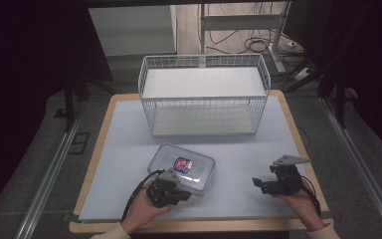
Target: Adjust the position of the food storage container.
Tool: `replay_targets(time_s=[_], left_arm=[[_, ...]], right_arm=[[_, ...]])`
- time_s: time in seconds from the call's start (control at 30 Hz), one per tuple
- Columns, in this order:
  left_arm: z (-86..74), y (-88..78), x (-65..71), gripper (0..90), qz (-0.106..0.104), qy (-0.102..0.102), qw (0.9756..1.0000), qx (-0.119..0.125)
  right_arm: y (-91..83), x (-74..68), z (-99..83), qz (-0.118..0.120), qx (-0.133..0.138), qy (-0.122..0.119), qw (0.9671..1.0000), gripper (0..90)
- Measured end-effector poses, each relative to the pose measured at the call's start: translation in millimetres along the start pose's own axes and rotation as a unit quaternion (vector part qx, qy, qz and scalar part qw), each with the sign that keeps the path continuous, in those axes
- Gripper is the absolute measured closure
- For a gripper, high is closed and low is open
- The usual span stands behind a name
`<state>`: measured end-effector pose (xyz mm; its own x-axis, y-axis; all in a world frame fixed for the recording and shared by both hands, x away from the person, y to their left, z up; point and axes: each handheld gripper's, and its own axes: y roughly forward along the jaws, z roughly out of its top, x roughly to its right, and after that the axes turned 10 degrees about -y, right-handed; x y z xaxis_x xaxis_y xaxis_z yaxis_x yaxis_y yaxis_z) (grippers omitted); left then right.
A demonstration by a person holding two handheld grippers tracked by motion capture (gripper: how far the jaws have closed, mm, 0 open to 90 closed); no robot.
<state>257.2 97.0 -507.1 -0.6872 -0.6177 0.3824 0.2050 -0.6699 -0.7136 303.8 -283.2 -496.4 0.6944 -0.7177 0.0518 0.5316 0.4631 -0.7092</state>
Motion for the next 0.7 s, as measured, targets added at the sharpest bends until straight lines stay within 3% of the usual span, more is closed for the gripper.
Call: replay_targets(time_s=[0.57, 0.7], left_arm=[[32.0, 27.3, 4.6, 89.7, 0.022, -0.004, 0.9997, 0.008], [40.3, 36.4, 6.9, 89.7, 0.019, -0.009, 0.9997, 0.01]], right_arm=[[0.3, 0.0, -0.2, 0.001, 0.0, -0.001, 1.0, 15.0], [0.6, 0.3, -0.5, 0.001, 0.0, -0.002, 1.0, 15.0]])
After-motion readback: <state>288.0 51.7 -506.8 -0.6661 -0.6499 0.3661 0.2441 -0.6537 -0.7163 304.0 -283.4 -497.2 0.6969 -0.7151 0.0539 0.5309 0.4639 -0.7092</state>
